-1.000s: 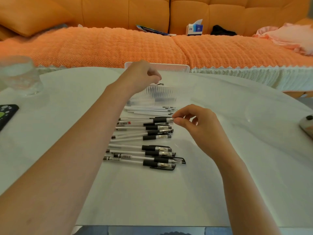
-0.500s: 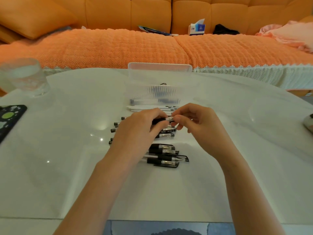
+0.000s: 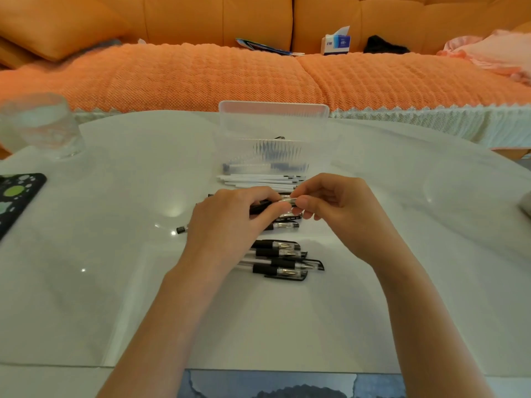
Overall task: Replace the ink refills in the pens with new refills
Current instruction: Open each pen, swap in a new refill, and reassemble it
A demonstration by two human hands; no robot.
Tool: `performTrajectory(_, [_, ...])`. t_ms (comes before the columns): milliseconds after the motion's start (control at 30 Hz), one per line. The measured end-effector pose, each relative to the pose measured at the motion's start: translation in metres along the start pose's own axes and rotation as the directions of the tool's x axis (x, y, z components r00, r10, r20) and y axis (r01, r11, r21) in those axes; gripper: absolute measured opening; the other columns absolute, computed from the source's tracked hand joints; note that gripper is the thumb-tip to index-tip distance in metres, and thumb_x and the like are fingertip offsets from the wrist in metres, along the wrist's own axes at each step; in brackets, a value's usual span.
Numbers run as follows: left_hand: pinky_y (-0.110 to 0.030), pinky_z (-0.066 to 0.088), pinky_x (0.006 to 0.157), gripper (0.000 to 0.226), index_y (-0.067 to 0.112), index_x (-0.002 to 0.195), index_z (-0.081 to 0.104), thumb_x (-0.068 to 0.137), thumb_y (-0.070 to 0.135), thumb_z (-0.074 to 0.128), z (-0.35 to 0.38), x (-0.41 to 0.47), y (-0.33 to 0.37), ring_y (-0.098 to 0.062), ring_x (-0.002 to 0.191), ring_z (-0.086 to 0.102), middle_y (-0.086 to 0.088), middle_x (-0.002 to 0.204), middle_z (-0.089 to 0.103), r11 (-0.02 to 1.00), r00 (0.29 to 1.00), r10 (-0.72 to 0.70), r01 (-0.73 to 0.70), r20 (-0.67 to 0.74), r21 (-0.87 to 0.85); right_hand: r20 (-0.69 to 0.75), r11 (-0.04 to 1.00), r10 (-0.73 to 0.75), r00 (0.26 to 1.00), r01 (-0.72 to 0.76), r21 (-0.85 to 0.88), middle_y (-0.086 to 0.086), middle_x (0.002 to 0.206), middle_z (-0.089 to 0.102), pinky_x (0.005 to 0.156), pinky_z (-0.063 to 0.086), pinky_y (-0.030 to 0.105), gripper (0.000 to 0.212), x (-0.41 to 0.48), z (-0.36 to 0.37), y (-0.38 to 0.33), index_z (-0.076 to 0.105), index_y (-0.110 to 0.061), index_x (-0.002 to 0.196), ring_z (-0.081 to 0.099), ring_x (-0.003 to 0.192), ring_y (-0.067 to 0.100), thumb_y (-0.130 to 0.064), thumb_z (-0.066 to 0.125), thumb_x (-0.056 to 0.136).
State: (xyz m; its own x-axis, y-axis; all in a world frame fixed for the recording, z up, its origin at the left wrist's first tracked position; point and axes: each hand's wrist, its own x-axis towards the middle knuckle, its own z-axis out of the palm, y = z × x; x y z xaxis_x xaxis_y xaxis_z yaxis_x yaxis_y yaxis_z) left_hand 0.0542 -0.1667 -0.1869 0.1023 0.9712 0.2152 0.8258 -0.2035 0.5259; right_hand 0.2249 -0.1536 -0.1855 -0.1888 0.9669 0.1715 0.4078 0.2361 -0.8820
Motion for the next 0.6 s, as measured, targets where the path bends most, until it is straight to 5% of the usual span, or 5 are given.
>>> performTrajectory(133, [-0.018,0.029,0.054,0.02,0.043,0.084,0.058,0.081,0.062,0.052,-0.004,0.0,-0.003,0.001,0.06,0.048,0.021,0.06,0.05,0.999,0.995,-0.043,0.044,0.09,-0.012,0.013,0.998,0.018,1.0,-0.017,-0.058,-0.006,0.07,0.069,0.06,0.045,0.013,0.009,-0.002,0.0,0.0,0.07,-0.02,0.083,0.062,0.064,0.004,-0.013,0.065,0.086])
performTrajectory(267, [-0.027,0.036,0.065,0.025,0.044,0.095,0.054,0.078,0.06,0.06,-0.01,0.0,-0.014,-0.007,0.078,0.052,0.016,0.086,0.06,0.996,0.98,-0.087,0.091,0.179,-0.016,0.058,0.977,0.084,0.995,-0.071,-0.203,-0.014,0.076,0.066,0.059,0.038,0.007,0.003,-0.005,-0.002,0.004,0.071,-0.027,0.08,0.053,0.066,0.001,-0.025,0.07,0.082])
performTrajectory(467, [-0.027,0.044,0.076,0.018,0.034,0.091,0.051,0.084,0.04,0.066,-0.018,0.0,-0.023,-0.009,0.093,0.06,0.015,0.086,0.067,0.986,0.978,-0.096,0.119,0.184,-0.12,0.137,0.943,0.138,0.981,-0.088,-0.321,-0.013,0.081,0.064,0.063,0.042,0.017,0.006,-0.006,0.004,0.005,0.07,-0.03,0.081,0.052,0.071,0.011,-0.027,0.074,0.078])
performTrajectory(600, [-0.03,0.046,0.08,0.017,0.034,0.09,0.05,0.084,0.037,0.066,-0.015,0.0,-0.021,-0.009,0.098,0.06,0.015,0.094,0.066,0.987,0.978,-0.083,0.108,0.191,-0.12,0.084,0.962,0.113,0.99,-0.088,-0.259,-0.013,0.082,0.066,0.059,0.04,0.009,0.013,-0.005,0.006,0.003,0.07,-0.03,0.085,0.052,0.069,0.007,-0.033,0.076,0.074])
